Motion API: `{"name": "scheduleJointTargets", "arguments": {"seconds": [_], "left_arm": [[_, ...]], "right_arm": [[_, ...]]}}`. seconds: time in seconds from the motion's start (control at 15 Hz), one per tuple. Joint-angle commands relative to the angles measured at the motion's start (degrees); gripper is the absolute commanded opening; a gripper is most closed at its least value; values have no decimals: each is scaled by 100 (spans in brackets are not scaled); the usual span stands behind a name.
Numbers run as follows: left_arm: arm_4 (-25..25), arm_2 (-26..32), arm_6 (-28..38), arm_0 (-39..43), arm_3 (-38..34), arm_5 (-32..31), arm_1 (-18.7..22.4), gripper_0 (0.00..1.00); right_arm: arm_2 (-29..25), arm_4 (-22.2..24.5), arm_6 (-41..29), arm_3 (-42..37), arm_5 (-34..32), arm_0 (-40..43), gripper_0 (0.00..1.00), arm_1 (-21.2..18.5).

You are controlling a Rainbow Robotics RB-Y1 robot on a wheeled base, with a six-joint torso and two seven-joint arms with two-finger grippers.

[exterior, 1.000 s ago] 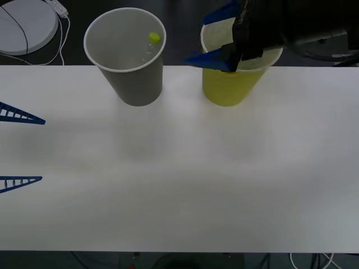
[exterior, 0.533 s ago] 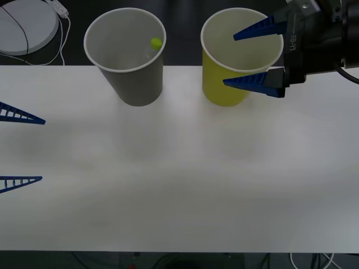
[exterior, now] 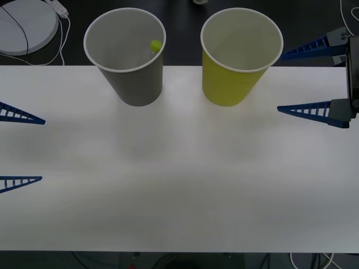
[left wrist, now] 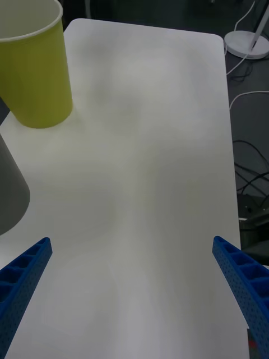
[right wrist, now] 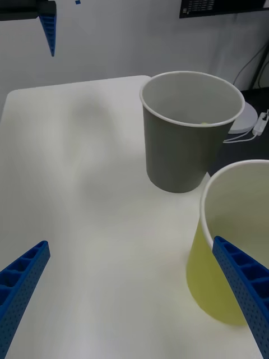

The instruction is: Put the can into the green bin and the plastic bottle into the gray bin

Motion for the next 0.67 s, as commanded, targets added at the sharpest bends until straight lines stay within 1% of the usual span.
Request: {"name": "scheduleJointTargets", "arguments": {"seconds": [0.07,0.27,0.47,0.67], "left_arm": [[0,0,0,0,0,0,0,100],[0,0,0,0,0,0,0,100],[0,0,0,0,0,0,0,100],[0,0,0,0,0,0,0,100]], "right_arm": [[-637,-274,627,111,-431,701,100,3],[-1200,-529,1216,216,-791,1404,100,21],[-1753,-643,1690,225,-1099,2098,100,30],[-2140,-731,1971,225,-1345,2617,100,30]]}}
